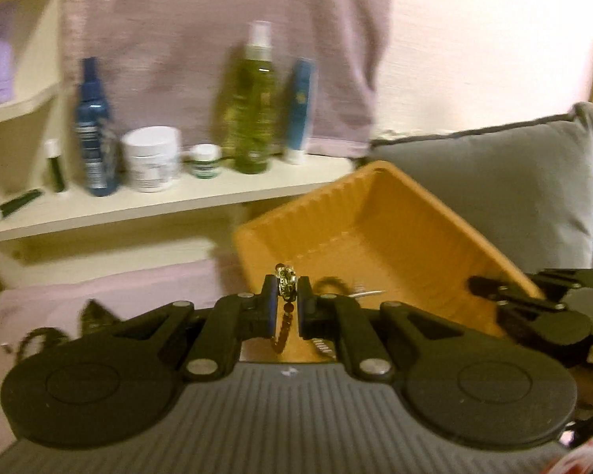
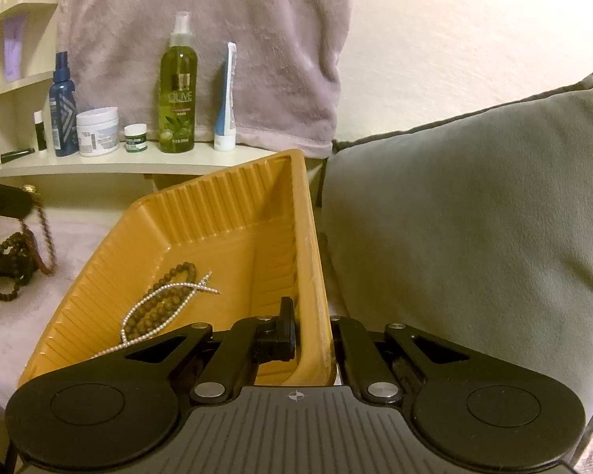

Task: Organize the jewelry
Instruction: 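Carry the gold-charm bracelet with the left tool and drop it into the tray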

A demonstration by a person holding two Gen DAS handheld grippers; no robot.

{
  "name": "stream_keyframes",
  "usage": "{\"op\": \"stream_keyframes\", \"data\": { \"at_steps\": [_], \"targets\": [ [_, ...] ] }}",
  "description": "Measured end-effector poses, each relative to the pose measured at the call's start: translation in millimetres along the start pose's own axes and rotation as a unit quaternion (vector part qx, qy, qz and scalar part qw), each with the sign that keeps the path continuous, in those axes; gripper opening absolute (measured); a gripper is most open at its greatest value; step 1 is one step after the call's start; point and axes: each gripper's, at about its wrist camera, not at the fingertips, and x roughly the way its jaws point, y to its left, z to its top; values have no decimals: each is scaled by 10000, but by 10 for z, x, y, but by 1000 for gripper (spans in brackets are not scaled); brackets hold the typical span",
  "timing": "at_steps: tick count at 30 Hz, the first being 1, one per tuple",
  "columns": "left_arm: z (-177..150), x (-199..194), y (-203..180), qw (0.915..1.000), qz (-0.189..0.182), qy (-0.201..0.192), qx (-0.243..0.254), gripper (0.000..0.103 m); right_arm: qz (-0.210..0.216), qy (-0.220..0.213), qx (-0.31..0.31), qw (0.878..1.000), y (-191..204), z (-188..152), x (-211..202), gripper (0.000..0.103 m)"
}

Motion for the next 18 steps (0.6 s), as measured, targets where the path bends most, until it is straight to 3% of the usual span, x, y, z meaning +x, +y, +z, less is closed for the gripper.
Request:
{"op": "stream_keyframes", "data": {
  "at_steps": [8, 14, 18],
  "targets": [
    [-87, 244, -250, 9979, -532, 356, 123, 8, 8, 7, 21, 10000, -1, -3, 6, 3],
    [-248, 401, -316, 9958, -540, 709, 221, 9, 16, 7, 35, 10000, -5, -5, 9, 3],
    [-278, 368, -299, 9961, -513, 694, 196, 11, 10, 11, 27, 10000, -3, -6, 10, 3]
  ]
}}
